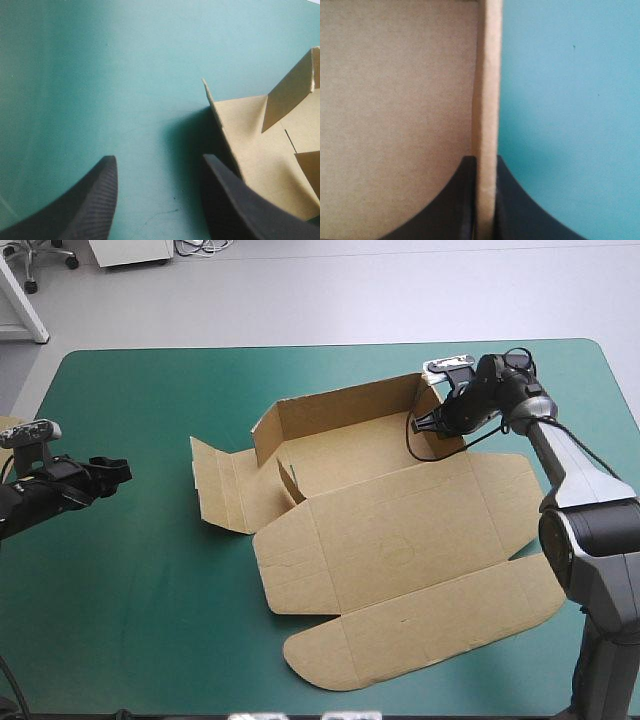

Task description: Fold the box

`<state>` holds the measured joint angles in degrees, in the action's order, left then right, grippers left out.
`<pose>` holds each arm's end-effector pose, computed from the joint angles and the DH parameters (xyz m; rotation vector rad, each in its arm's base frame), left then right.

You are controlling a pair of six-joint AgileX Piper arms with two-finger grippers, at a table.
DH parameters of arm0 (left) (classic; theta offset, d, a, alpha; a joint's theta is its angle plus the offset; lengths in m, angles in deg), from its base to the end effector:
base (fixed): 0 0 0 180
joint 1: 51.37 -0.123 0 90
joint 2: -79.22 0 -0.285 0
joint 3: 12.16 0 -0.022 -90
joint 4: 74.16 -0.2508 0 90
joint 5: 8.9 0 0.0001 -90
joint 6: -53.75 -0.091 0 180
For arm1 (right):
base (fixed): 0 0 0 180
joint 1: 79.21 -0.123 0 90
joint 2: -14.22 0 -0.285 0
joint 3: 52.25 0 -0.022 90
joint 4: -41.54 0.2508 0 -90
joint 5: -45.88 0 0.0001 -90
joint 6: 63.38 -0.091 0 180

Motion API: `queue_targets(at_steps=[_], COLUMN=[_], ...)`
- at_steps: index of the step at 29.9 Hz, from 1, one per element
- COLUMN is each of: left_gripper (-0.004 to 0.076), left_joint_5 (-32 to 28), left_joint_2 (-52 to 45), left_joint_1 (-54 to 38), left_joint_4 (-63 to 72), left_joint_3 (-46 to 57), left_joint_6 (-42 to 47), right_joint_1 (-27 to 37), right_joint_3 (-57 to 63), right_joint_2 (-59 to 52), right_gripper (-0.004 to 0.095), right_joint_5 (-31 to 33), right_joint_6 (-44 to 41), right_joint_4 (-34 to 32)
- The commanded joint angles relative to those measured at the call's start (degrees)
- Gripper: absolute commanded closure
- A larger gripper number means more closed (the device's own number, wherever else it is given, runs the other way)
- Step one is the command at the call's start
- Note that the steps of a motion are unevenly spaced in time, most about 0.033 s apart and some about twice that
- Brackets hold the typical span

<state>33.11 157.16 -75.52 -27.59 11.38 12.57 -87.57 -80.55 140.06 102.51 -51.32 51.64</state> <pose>0.2448 0.0612 0.3188 -0.1617 2.2275 -0.3339 0.4513 0.0798 0.2622 -0.3912 2.6506 0.2075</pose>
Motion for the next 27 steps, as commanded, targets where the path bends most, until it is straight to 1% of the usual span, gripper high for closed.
queue_targets(at_steps=[1,7,12,15,17,21,27], left_gripper=[0.0360,0.0360,0.0360,0.0360,0.0360,0.0360,0.0360], left_joint_5=[-1.2,-1.2,-1.7,-1.8,-1.8,-3.0,-4.9], left_joint_2=[-1.3,-1.3,-1.4,-1.7,-1.7,-1.7,-1.7], left_joint_1=[0.4,0.4,0.4,0.4,0.4,1.5,2.5], left_joint_4=[2.8,2.7,1.3,0.7,0.3,-1.9,-3.0], left_joint_3=[-1.5,-1.5,-1.5,-1.4,-1.4,-1.4,-0.6], left_joint_6=[-0.1,-0.1,-0.1,-0.1,-0.1,-1.0,-0.7], right_joint_1=[0.2,1.0,4.0,5.6,6.5,8.7,9.9], right_joint_3=[-1.9,-1.9,-1.9,-1.9,-1.9,-1.9,-1.9], right_joint_2=[-3.2,-4.5,-7.4,-9.5,-10.9,-13.8,-18.4], right_gripper=[0.0915,0.0916,0.0916,0.0916,0.0916,0.0916,0.0916], right_joint_5=[-3.0,-4.2,-4.3,-3.9,-3.8,-3.8,-3.9], right_joint_6=[-1.0,-1.9,-0.2,0.6,1.7,4.5,6.3], right_joint_4=[-0.5,-0.1,3.5,4.0,5.8,11.6,14.1])
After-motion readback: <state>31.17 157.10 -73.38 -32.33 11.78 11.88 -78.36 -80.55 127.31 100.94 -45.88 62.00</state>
